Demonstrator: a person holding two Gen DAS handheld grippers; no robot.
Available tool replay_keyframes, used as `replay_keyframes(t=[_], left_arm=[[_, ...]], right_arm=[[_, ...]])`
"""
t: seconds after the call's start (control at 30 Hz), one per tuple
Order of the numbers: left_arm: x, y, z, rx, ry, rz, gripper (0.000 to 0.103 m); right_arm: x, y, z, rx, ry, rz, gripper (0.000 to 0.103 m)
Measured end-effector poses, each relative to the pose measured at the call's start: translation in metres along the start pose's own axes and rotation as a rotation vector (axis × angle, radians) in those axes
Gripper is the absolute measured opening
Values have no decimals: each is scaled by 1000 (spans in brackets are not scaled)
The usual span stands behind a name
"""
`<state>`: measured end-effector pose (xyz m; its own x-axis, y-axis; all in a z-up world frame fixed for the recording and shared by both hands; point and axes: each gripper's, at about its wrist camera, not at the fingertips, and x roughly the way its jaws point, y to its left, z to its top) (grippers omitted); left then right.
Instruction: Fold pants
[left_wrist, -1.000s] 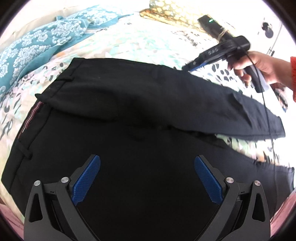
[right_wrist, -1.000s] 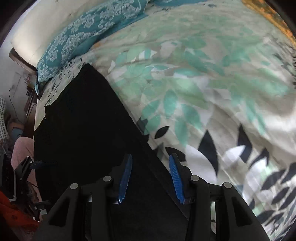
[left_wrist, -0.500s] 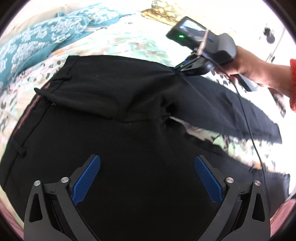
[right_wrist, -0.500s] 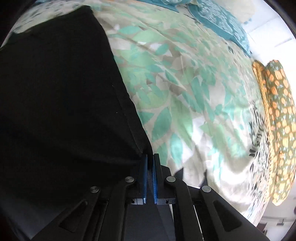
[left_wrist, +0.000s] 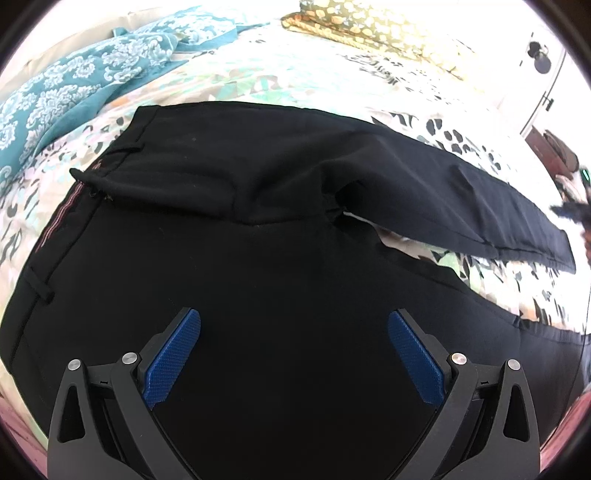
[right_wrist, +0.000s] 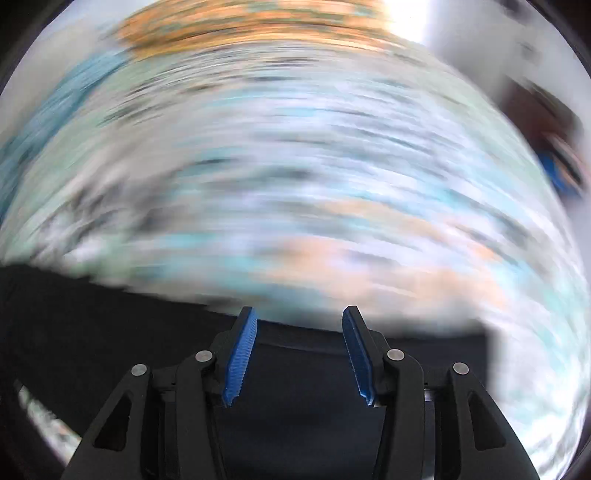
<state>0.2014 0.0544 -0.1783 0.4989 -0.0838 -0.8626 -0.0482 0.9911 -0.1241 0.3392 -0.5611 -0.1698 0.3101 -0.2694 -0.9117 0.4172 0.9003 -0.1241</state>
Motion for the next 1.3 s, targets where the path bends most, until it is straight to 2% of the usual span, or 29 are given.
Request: replay_keyframes(t=[0.03,0.1,0.17,0.23,0.3,0.33,0.4,0.43,0.53,0.6,0.63,0.67,0.7,0.73,0.8,0.87,0.93,1.03,1.07,1.13,1.23,1.3], left_arm=[[0,-2,-1,5,1,2,102],[1,-7,-4,25,1,19,102],[3,-10,-6,45,4,43,102],[3,-12,-8,58,8,63,102],[1,-13,-10,70,10,80,102],[0,-13,-11,75,10,86,102],[-1,-15,-13,87,11,99,102],[-1,-15,-13,90,12,101,102],[0,-18,-15,110,13,128,102],[0,-18,-17,114,13,146,102],[-1,-18,-18,111,14,149,102],[-2,-17,-17,104,14,151,102],[-4,-16,-16,98,11,153,102],[-7,-15,-15,94,3,151,102],[-14,-17,-12,92,-25,141,102],[-21,-23,-9,95,-61,134,102],[-25,-31,-10,94,-73,106,102],[-26,-48,-17,105,-66,51,102],[-25,-57,-21,121,-60,30,102],[-22,-75,-33,179,-40,15,102],[-14,-88,-52,248,0,44,102],[-12,-88,-61,258,13,55,102]], right_arm=[[5,-31,-1,51,29,-12,48],[11,-72,4,104,43,38,48],[21,-76,10,112,36,124,48],[38,-67,12,70,97,129,48],[41,-45,17,-25,89,79,25],[37,-33,23,-89,47,1,11],[30,-14,49,-182,-46,-126,11],[30,-8,55,-196,-66,-149,11],[49,5,59,-231,-35,-215,12],[48,-3,37,-225,-38,-259,14],[41,-5,31,-209,-66,-276,19],[31,-9,25,-178,-90,-276,33],[20,-12,18,-144,-117,-267,40],[4,-12,12,-105,-156,-254,50],[-34,-8,-11,-55,-223,-174,53],[-71,10,-41,-56,-261,-83,61],[-107,36,-86,-64,-275,30,69],[-145,85,-162,-101,-239,227,73],[-156,105,-190,-132,-219,306,73],[-169,148,-238,-208,-180,407,73],[-170,210,-297,-321,-133,482,73],[-164,239,-323,-381,-128,467,73]])
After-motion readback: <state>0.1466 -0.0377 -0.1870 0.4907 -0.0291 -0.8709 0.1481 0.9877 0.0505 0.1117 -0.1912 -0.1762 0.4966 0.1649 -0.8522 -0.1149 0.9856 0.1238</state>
